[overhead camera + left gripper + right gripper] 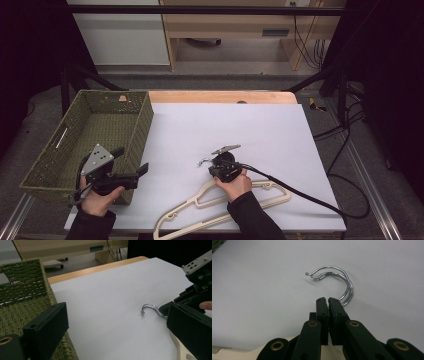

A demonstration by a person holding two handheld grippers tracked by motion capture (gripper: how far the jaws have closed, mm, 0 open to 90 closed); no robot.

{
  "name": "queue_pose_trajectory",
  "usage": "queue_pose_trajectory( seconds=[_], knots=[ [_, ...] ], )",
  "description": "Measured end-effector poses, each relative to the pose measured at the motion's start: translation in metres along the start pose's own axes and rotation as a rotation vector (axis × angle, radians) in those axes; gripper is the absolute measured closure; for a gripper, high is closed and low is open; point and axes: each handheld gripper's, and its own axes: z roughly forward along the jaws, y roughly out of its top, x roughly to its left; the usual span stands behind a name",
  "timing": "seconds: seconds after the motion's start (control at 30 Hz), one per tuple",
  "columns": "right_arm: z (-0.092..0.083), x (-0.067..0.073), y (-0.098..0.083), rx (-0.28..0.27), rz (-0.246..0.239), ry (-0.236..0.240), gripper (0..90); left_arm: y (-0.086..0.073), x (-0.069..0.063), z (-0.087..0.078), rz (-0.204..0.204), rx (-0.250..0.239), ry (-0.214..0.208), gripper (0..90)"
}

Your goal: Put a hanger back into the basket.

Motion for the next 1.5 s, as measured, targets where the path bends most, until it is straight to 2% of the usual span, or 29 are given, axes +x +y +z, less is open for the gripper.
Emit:
queue_pose_trajectory(
  seconds=[0.07, 0.13, 0.17, 0.47, 0.6, 0.77, 0.93, 1.33, 1.5],
  knots=[
    [-0.001, -0.001, 0.0, 0.007, -0.009, -0.01, 87.9, 0.0, -0.002, 0.001, 0.007, 0.007, -0.007, 3.7],
    [-0.002, 0.0, 0.0, 0.001, 0.004, 0.009, 88.1, 0.0, -0.005, 0.003, 0.008, 0.01, -0.018, 4.0],
    [-0.002, -0.001, 0.0, 0.006, -0.006, -0.008, 88.2, 0.0, -0.007, 0.004, 0.013, 0.012, -0.024, 4.1],
    [-0.006, 0.0, 0.002, 0.012, 0.011, -0.002, 88.5, -0.003, -0.03, 0.02, 0.044, 0.047, -0.083, 5.0],
    [-0.002, -0.001, 0.001, 0.019, 0.002, -0.015, 88.3, -0.005, -0.039, 0.027, 0.057, 0.068, -0.101, 4.9],
    [0.0, -0.002, 0.0, 0.02, -0.018, -0.02, 87.3, -0.005, -0.039, 0.027, 0.054, 0.066, -0.101, 4.9],
    [0.002, -0.002, -0.005, 0.03, -0.012, -0.016, 84.0, -0.005, -0.038, 0.027, 0.053, 0.064, -0.099, 4.9],
    [-0.007, -0.002, -0.005, -0.028, 0.028, -0.007, 88.7, -0.007, -0.044, 0.031, 0.056, 0.079, -0.113, 5.1],
    [-0.014, 0.0, -0.005, -0.061, 0.02, -0.007, 89.0, -0.009, -0.053, 0.042, 0.069, 0.113, -0.139, 5.5]
  ],
)
